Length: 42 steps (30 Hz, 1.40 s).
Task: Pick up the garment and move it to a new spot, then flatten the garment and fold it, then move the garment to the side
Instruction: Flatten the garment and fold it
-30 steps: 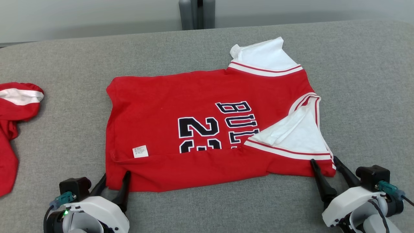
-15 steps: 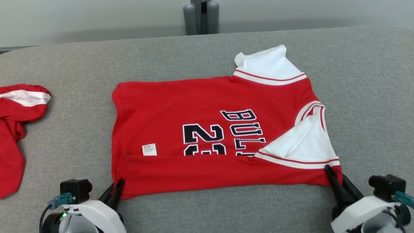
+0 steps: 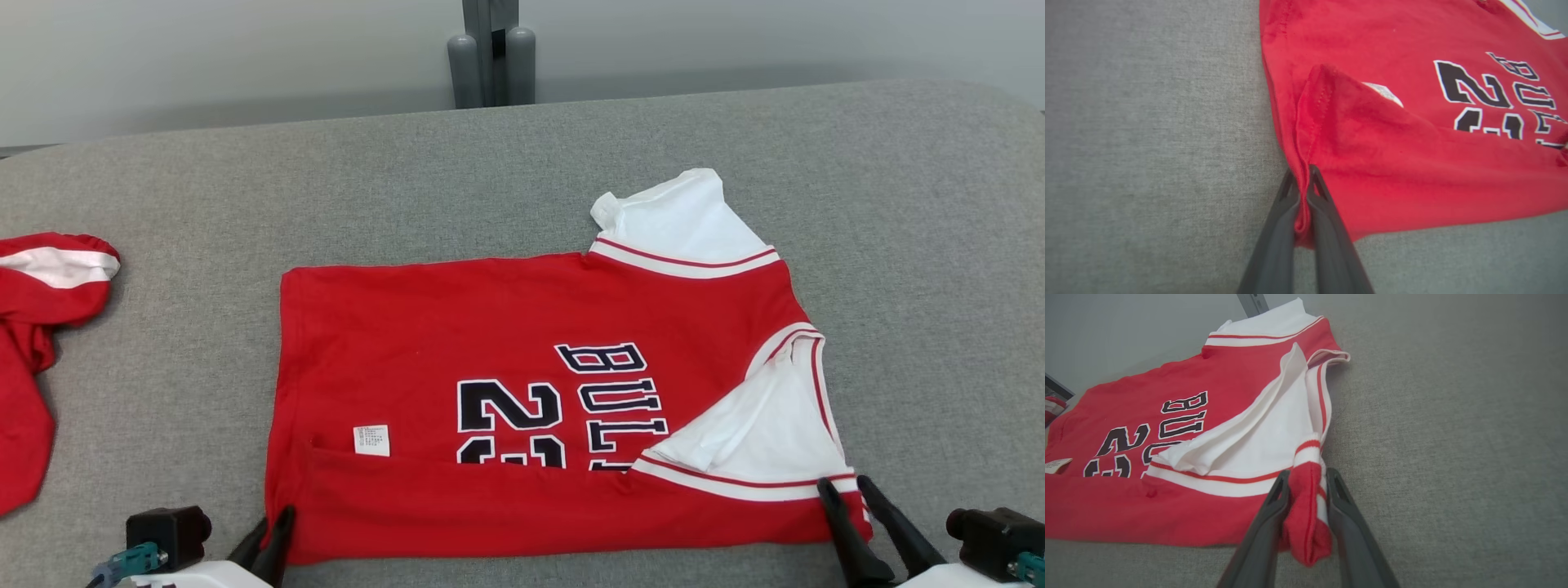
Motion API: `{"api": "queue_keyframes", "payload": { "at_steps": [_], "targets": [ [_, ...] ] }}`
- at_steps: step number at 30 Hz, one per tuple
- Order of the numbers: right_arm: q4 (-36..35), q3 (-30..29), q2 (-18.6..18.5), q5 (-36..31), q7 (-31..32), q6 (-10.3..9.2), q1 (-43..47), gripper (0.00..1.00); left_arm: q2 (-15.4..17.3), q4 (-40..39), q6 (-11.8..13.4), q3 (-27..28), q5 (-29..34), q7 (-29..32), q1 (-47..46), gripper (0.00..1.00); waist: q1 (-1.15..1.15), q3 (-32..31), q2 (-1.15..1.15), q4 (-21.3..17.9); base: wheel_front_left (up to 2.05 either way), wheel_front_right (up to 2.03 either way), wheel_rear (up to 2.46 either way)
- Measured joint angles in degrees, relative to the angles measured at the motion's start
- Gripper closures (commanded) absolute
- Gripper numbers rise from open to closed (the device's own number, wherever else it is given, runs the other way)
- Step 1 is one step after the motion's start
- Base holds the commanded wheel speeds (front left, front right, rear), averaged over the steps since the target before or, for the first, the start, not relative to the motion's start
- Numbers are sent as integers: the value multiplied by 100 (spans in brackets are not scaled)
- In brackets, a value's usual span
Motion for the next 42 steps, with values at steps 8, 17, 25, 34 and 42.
{"api": "queue_keyframes", "payload": {
  "at_steps": [8,17,25,34,42],
  "targets": [
    [-634,-475,133,-335,-55,-4,43,0,-208,-334,342,293,158,-655,-13,0,0,-26,0,-16,0,0,0],
    [-1407,-757,181,-759,-644,-4,-454,0,-257,-976,582,398,782,-1325,-614,0,0,-143,0,-6,0,0,0],
    [-1321,-657,211,-1145,-592,-4,-663,0,-24,-1073,740,343,1343,-1519,-927,0,0,-308,0,-12,0,0,0],
    [-1099,-786,401,-1261,-591,-4,-660,0,-211,-508,517,350,1228,-1968,-866,0,0,-404,0,-4,0,0,0],
    [-1044,-827,412,-1241,-591,-4,-658,0,-265,-277,369,288,1228,-2024,-866,0,0,-428,0,68,0,0,0]
  ]
}}
